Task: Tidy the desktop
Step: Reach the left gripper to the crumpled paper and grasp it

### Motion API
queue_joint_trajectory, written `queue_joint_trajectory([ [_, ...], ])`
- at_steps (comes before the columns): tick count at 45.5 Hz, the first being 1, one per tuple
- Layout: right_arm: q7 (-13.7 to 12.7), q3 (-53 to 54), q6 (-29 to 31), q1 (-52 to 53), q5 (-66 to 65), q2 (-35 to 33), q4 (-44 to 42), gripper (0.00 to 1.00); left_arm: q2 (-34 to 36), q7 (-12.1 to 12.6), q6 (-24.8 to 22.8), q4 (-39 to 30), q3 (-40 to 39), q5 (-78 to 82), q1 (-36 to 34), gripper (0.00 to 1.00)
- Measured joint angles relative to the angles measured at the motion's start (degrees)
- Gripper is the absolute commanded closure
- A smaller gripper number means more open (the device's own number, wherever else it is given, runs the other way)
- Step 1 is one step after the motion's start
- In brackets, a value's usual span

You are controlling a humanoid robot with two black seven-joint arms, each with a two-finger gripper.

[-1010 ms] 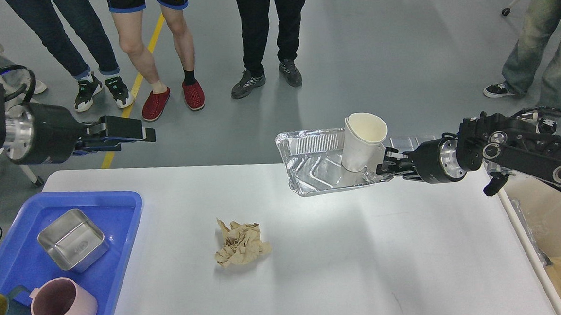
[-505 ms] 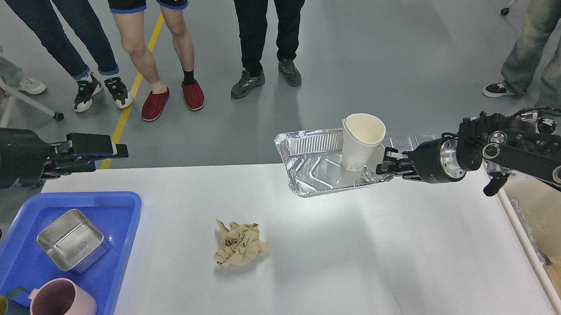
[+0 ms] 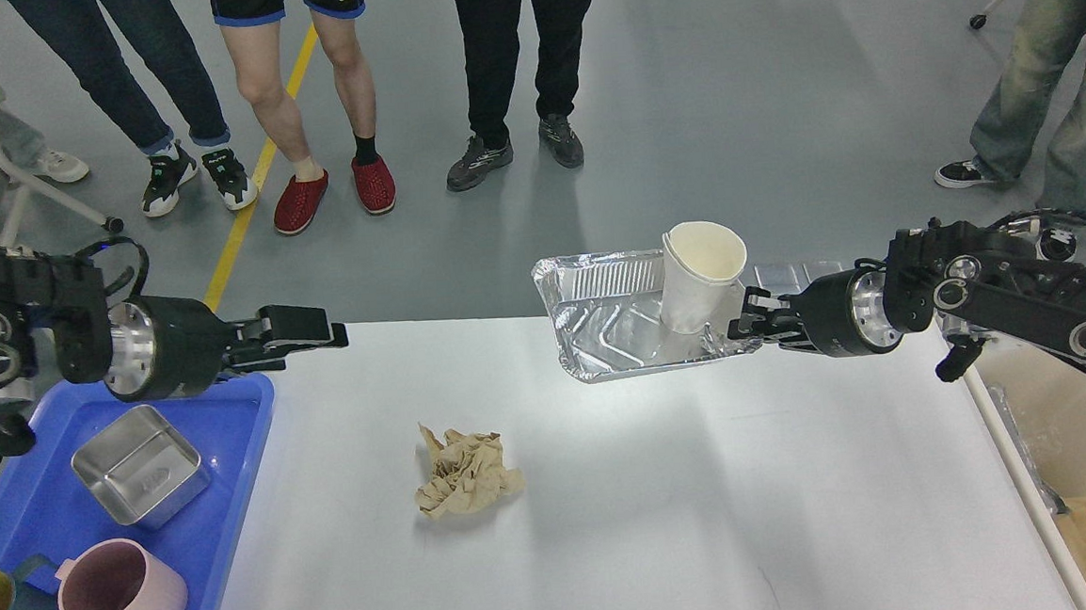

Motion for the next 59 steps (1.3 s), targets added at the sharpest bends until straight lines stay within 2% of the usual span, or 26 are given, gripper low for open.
queue_joint_trajectory([
  [5,0.0,0.1,0.0,-0.3,0.0,-0.2,0.0,1.00,-4.4,1.0,2.4,2.1,0.0,0.9,2.7,0.14],
  [10,0.0,0.2,0.0,-0.7,0.0,-0.2,0.0,1.00,-11.7,1.1,4.3,8.2,0.0,5.5,7.2,0.14],
  [17,0.0,0.2,0.0,-0.8,0.0,-0.2,0.0,1.00,-18.1,1.1,5.7,14.4,-0.1,8.4,10.8,0.14],
  [33,0.0,0.2,-0.1,-0.8,0.0,-0.3,0.3,1.00,-33.9,1.1,6.2,28.8,0.1,8.8,12.6,0.14],
  [43,0.0,0.2,-0.1,-0.8,0.0,-1.1,0.7,1.00,-39.1,1.1,6.2,33.1,0.2,8.8,13.4,0.15],
  [52,0.0,0.3,-0.1,-0.8,0.0,-1.3,0.9,1.00,-40.8,1.4,6.2,35.3,0.8,8.8,13.8,0.16],
  [59,0.0,0.3,-0.1,-0.8,0.0,-1.6,0.9,1.00,-41.0,1.5,6.4,35.7,2.5,8.8,14.0,0.31],
])
